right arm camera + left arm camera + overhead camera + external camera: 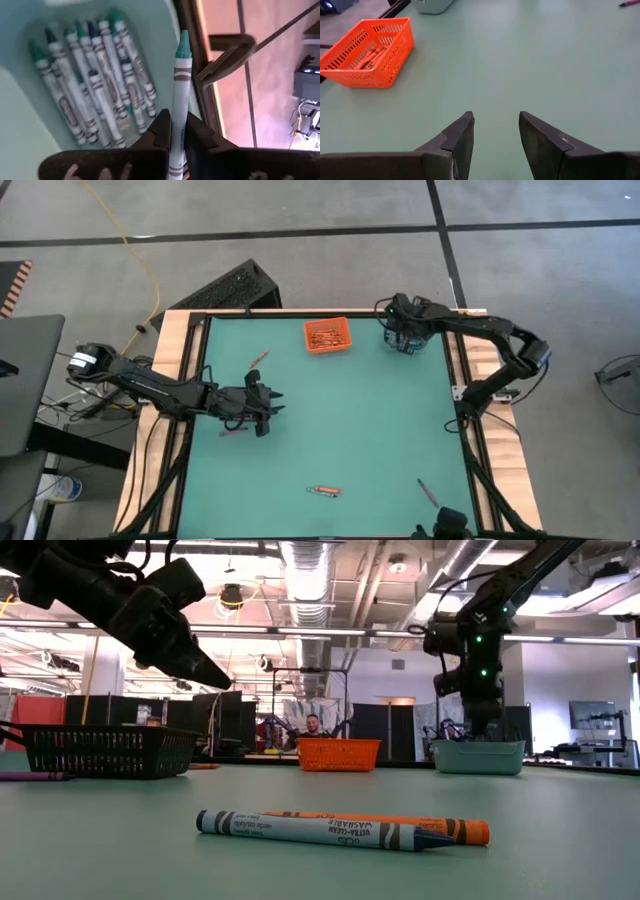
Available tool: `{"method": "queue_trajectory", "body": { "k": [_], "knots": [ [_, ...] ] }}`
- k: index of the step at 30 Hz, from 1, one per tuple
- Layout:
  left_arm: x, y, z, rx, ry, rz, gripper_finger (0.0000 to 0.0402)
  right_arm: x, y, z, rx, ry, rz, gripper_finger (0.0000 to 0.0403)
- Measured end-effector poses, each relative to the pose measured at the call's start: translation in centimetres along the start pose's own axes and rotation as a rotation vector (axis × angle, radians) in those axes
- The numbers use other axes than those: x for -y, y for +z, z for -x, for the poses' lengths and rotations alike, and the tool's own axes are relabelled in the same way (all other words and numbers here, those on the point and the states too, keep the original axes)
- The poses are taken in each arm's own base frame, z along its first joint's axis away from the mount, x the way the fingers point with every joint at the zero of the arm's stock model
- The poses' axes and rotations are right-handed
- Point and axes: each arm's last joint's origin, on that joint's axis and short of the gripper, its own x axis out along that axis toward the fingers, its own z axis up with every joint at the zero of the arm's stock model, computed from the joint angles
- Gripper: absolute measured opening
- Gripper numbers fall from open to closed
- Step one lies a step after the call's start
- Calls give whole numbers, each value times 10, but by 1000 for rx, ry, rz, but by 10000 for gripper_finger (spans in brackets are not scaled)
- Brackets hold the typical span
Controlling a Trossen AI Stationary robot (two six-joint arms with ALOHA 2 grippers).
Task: Sort crayons
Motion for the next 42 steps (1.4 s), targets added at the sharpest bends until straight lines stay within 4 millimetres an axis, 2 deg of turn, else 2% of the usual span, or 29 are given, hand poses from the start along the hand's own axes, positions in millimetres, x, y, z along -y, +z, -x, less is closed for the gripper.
{"method": "queue_trajectory", "body": {
  "k": [5,11,13,17,20,22,26,29,31,34,37,42],
  "knots": [
    [0,0,0,3,-1,24,146,-3,-2,1,-33,4,28,59],
    [0,2,0,20,-2,62,146,-6,-4,8,-96,-109,27,82],
    [0,3,0,30,-3,74,146,-10,-4,14,-111,-162,-3,86],
    [0,5,0,46,-5,95,146,-27,-6,31,-102,-142,-18,87],
    [0,5,0,45,-7,154,146,-46,-9,54,-93,-106,-34,87],
    [1,5,0,43,-18,193,146,-60,-9,76,-88,-16,-55,87],
    [6,4,2,33,-71,242,146,-93,-8,124,-111,316,-200,87],
    [12,3,4,28,-105,266,146,-126,-8,158,-115,532,-327,87],
    [17,3,7,25,-128,276,146,-152,-15,180,-122,638,-352,87],
    [25,1,11,21,-166,259,146,-190,-35,211,-156,791,-306,87],
    [31,0,14,20,-198,222,146,-222,-66,238,-166,849,-270,87],
    [36,-1,17,24,-221,162,146,-257,-120,269,-106,848,-415,87]
  ]
}}
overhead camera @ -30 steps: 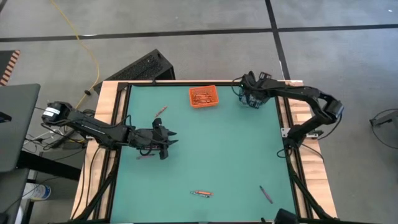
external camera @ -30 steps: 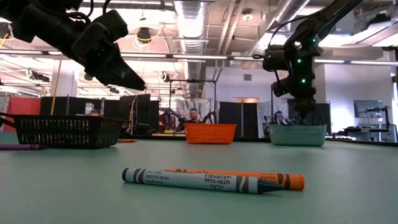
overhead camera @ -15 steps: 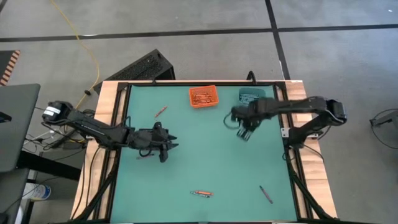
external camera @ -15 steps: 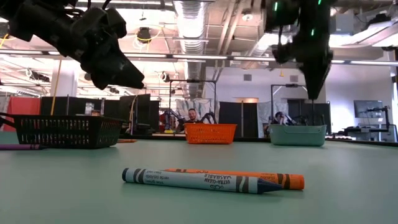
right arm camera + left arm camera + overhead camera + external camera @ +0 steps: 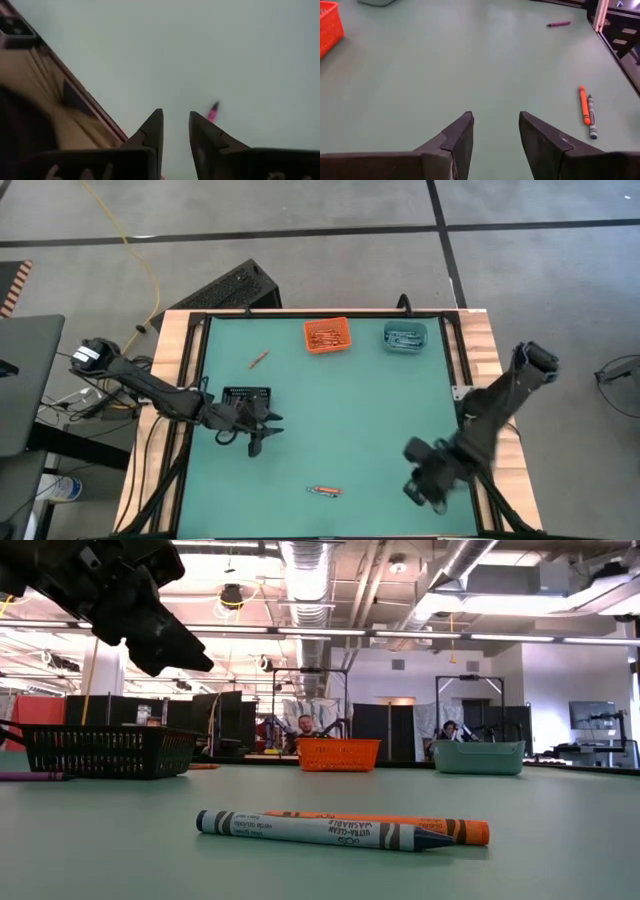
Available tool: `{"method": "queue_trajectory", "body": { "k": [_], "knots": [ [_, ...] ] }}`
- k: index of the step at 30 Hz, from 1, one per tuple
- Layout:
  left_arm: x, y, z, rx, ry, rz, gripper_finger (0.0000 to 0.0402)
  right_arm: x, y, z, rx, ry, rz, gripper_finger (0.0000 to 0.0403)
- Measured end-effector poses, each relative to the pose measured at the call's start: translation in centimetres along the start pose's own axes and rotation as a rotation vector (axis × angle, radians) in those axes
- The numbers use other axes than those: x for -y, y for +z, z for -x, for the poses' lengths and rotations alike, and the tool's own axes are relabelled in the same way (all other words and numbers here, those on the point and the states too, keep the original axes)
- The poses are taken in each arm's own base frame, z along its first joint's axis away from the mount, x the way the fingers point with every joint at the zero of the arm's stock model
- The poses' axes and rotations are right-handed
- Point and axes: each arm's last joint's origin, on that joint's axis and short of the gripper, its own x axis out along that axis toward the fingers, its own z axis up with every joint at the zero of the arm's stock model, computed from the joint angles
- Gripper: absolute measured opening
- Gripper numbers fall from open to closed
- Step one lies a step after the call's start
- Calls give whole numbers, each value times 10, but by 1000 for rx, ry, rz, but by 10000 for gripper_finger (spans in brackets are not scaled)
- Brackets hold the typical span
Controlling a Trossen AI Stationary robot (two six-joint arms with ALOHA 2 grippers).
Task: Sort crayons
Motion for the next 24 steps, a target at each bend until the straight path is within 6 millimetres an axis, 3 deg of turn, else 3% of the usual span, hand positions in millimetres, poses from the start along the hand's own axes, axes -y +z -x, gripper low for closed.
{"method": "queue_trajectory", "body": {
  "k": [5,9,24],
  "knots": [
    [0,1,0,15,8,20,146,1,-48,-7,110,-35,-133,87],
    [1,5,0,54,10,33,146,2,-66,-17,104,-86,-206,87],
    [2,8,0,82,-5,16,146,-2,-59,-42,16,-212,-242,87]
  ]
}}
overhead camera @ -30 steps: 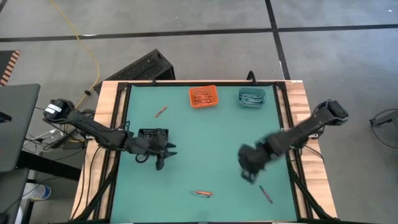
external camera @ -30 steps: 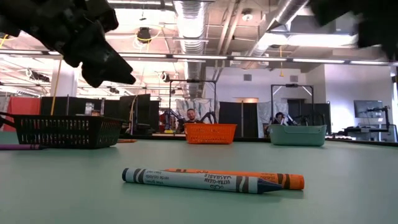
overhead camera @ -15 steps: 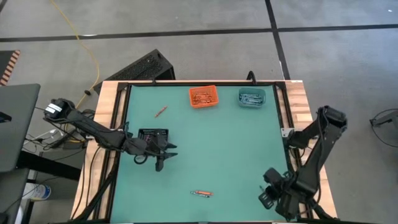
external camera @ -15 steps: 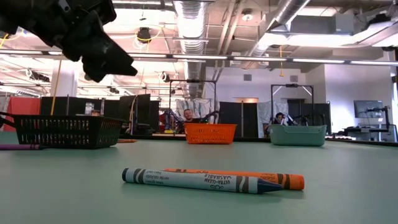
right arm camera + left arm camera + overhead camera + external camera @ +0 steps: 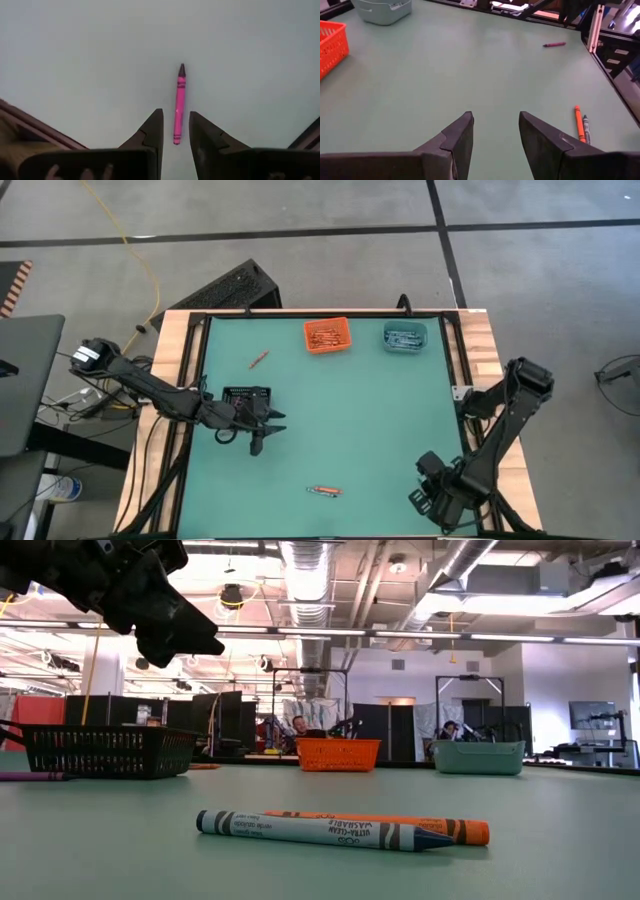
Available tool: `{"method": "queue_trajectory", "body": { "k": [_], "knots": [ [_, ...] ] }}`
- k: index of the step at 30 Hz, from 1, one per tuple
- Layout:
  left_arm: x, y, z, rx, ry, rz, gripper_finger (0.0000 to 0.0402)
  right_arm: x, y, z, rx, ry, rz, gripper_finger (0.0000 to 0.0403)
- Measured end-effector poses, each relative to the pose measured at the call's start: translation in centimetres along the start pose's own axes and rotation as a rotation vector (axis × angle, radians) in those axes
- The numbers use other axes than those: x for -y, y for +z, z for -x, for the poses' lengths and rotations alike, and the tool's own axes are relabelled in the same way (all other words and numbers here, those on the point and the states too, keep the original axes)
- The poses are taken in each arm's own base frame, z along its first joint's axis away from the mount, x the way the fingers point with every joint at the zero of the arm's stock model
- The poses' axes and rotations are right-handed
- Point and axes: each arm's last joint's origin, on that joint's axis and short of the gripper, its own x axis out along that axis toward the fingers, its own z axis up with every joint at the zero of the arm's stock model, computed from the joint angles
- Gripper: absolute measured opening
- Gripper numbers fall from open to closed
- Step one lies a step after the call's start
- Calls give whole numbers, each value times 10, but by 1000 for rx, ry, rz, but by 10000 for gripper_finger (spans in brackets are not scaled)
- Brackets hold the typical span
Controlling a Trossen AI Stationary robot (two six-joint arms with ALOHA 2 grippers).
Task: Sort crayons
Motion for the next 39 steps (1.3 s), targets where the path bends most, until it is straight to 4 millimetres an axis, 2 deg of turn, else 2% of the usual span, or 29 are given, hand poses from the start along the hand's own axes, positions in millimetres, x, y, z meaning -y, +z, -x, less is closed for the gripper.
{"method": "queue_trajectory", "body": {
  "k": [8,13,19,32,39],
  "knots": [
    [0,0,0,-4,0,7,146,-12,-1,-19,-39,-22,65,87],
    [0,0,0,-4,0,9,146,-13,-8,-31,-119,-84,73,87],
    [0,0,0,-4,0,10,146,-15,-11,-44,-131,-124,107,87],
    [0,-1,0,-8,1,7,146,-9,4,-80,-186,-90,151,87],
    [0,-1,0,-12,3,5,146,-8,13,-83,-185,-106,222,64]
  ]
}}
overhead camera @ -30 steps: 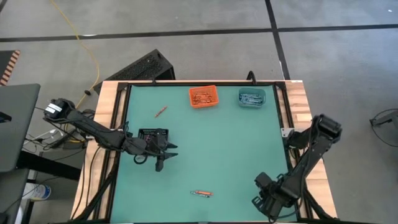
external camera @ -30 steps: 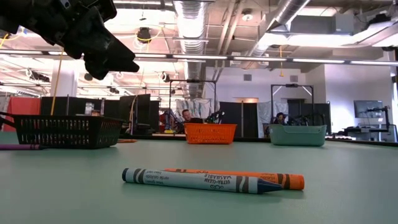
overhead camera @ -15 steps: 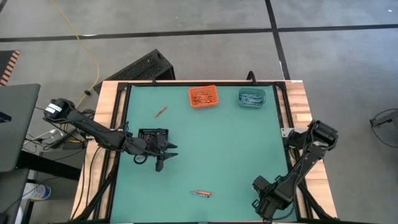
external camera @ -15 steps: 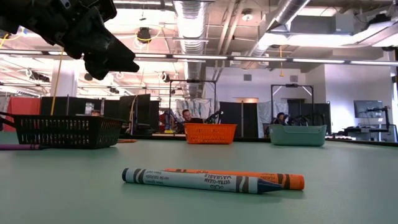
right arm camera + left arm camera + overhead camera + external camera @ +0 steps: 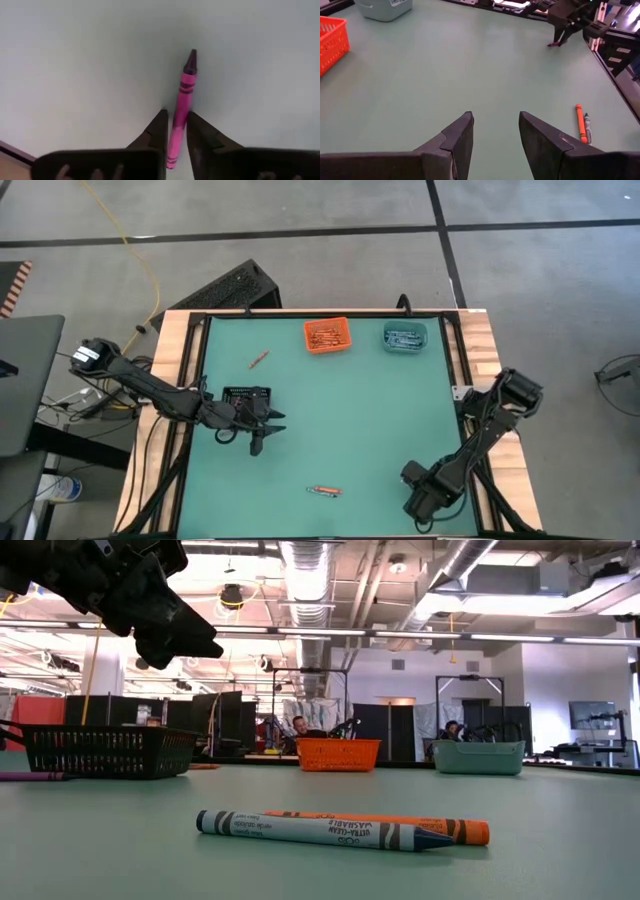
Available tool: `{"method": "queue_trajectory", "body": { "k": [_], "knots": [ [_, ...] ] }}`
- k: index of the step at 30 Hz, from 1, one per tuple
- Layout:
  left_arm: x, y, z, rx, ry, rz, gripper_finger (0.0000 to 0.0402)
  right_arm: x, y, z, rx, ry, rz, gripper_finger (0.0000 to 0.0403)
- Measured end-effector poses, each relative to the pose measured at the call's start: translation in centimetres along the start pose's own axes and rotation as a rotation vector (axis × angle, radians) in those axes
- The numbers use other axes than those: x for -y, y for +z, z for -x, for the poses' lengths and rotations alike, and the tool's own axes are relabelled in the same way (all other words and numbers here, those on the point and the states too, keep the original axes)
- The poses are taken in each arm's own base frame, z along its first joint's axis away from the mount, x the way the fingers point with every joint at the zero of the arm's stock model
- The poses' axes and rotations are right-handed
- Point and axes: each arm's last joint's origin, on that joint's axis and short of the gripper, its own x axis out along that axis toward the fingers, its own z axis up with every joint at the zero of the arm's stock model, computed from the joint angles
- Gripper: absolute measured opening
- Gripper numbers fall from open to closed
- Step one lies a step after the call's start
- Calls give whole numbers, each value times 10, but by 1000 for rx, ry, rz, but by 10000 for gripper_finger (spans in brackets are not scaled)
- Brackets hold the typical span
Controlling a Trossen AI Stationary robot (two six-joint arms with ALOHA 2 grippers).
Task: Sort crayons
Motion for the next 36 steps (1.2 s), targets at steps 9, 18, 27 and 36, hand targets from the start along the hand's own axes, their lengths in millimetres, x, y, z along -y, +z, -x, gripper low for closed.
{"method": "queue_trajectory", "body": {
  "k": [9,18,27,36],
  "knots": [
    [0,0,0,1,0,-18,146,0,18,3,101,-1,130,7],
    [0,0,0,2,0,-18,146,-4,46,52,455,31,252,8],
    [-1,0,-6,99,84,-30,146,-28,88,122,1122,160,450,8],
    [18,6,-20,315,-223,-202,146,-59,143,138,1286,450,748,8]
  ]
}}
